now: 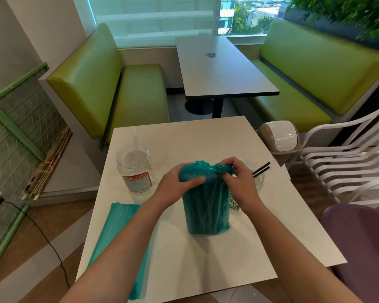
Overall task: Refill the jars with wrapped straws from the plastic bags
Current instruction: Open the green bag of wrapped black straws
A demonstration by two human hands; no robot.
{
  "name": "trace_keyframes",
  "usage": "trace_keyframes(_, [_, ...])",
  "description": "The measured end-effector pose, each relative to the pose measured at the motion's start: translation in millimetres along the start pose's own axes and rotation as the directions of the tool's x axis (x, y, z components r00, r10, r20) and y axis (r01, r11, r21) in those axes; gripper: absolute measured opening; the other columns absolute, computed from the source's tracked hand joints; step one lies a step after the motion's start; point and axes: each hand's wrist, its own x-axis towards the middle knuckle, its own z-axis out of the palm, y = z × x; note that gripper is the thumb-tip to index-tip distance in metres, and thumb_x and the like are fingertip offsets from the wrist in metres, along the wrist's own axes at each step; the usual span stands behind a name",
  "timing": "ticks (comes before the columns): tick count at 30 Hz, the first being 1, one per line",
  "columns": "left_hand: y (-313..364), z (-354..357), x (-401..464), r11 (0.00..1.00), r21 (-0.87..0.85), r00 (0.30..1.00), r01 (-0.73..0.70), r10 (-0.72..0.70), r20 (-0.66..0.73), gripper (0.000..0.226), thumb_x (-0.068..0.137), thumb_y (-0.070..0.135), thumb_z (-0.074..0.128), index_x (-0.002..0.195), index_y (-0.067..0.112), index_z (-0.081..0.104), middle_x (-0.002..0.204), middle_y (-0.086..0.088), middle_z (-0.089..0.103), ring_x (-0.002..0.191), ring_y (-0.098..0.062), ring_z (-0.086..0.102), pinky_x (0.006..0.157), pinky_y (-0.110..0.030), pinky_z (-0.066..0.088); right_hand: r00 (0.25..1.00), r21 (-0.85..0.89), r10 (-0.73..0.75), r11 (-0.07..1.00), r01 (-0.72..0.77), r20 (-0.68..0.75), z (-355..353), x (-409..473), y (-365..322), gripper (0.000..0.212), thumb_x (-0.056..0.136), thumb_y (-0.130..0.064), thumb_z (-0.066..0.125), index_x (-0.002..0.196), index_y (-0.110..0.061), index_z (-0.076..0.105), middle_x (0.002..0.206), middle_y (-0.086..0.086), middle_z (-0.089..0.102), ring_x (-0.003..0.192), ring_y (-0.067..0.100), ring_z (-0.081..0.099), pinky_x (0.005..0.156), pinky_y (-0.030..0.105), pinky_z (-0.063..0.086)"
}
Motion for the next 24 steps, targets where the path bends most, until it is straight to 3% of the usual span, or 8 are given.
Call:
trace_keyframes(3, [11.4,1.6,4.4,0.996,0.021,0.991,-0.081,0.083,-0.106,0.02,0.085,0.027,0.075,0.102,0.026,0.066,0.09,0.018,0.064,0.084,0.002,0.059,0.069,-0.002,0.041,0.999,-0.031,-0.01,0.999,0.009,-0.043,3.0,0.7,-2.9,0.019,0.082,0.006,0.063,0.089,-0.011,0.057,0.091,0.0,0.063,0.078,-0.002,0.054,0.072,0.018,0.046])
trace_keyframes(6, [14.8,-1.1,9.4,0.992,0.064,0.973,-0.111,0.122,-0.197,0.014,0.085,0.024,0.074,0.098,0.025,0.069,0.091,0.01,0.065,0.089,-0.009,0.059,0.075,-0.013,0.045,0.996,-0.027,-0.03,0.999,0.028,-0.08,0.6,2.0,-7.5,0.028,0.081,0.002,0.069,0.087,-0.02,0.052,0.092,-0.006,0.06,0.085,0.006,0.054,0.073,0.023,0.047])
trace_keyframes(10, [15.8,-6.6,12.7,0.99,0.056,0.938,-0.133,0.144,-0.316,0.017,0.087,0.029,0.071,0.104,0.025,0.071,0.101,0.001,0.067,0.089,-0.011,0.055,0.077,-0.02,0.044,0.995,-0.094,-0.095,0.991,0.091,-0.036,-7.4,0.5,-17.9,0.038,0.088,-0.006,0.066,0.112,-0.034,0.056,0.108,-0.004,0.058,0.094,0.008,0.053,0.069,0.011,0.044])
trace_keyframes(13, [23.4,-7.7,10.3,0.988,-0.063,0.934,-0.143,0.114,-0.339,0.01,0.09,0.024,0.068,0.098,0.03,0.067,0.095,0.009,0.068,0.081,-0.007,0.056,0.073,-0.02,0.047,0.994,-0.153,-0.107,0.982,0.111,0.029,-10.1,-1.3,-21.8,0.048,0.092,-0.009,0.061,0.123,-0.045,0.054,0.117,-0.008,0.053,0.103,0.009,0.05,0.081,0.016,0.044])
trace_keyframes(16, [27.9,-4.4,7.6,0.981,-0.134,0.94,-0.139,0.088,-0.329,0.014,0.092,0.019,0.066,0.096,0.032,0.063,0.093,0.015,0.065,0.086,-0.009,0.061,0.074,-0.029,0.057,0.988,-0.164,-0.145,0.975,0.151,0.048,-8.5,-3.7,-25.2,0.036,0.093,-0.007,0.058,0.102,-0.042,0.061,0.109,-0.012,0.055,0.106,0.008,0.05,0.088,0.026,0.046])
trace_keyframes(19, [30.4,-0.7,4.5,0.973,-0.179,0.936,-0.144,0.075,-0.344,0.017,0.094,0.015,0.063,0.104,0.029,0.06,0.094,0.004,0.066,0.09,-0.014,0.065,0.073,-0.03,0.06,0.986,-0.162,-0.152,0.974,0.16,0.064,-7.5,-6.4,-31.1,0.027,0.092,-0.006,0.056,0.087,-0.033,0.06,0.103,-0.008,0.052,0.101,0.005,0.051,0.078,0.019,0.044])
trace_keyframes(22, [33.1,0.1,4.1,0.974,-0.174,0.929,-0.142,0.071,-0.362,0.023,0.095,0.012,0.061,0.105,0.028,0.048,0.097,-0.005,0.068,0.088,-0.013,0.068,0.075,-0.028,0.06,0.986,-0.142,-0.137,0.978,0.15,0.094,-8.1,-6.0,-35.9,0.012,0.093,-0.018,0.059,0.092,-0.023,0.07,0.106,-0.006,0.055,0.105,0.008,0.05,0.075,0.018,0.042])
trace_keyframes(24, [33.6,0.2,3.4,0.979,-0.149,0.932,-0.141,0.08,-0.353,0.027,0.096,0.008,0.059,0.096,0.031,0.045,0.099,-0.006,0.068,0.087,-0.013,0.069,0.075,-0.028,0.06,0.99,-0.209,-0.114,0.97,0.128,0.078,-7.7,-2.9,-37.6,0.019,0.095,-0.028,0.057,0.101,-0.021,0.074,0.106,-0.005,0.059,0.105,0.01,0.05,0.076,0.019,0.042])
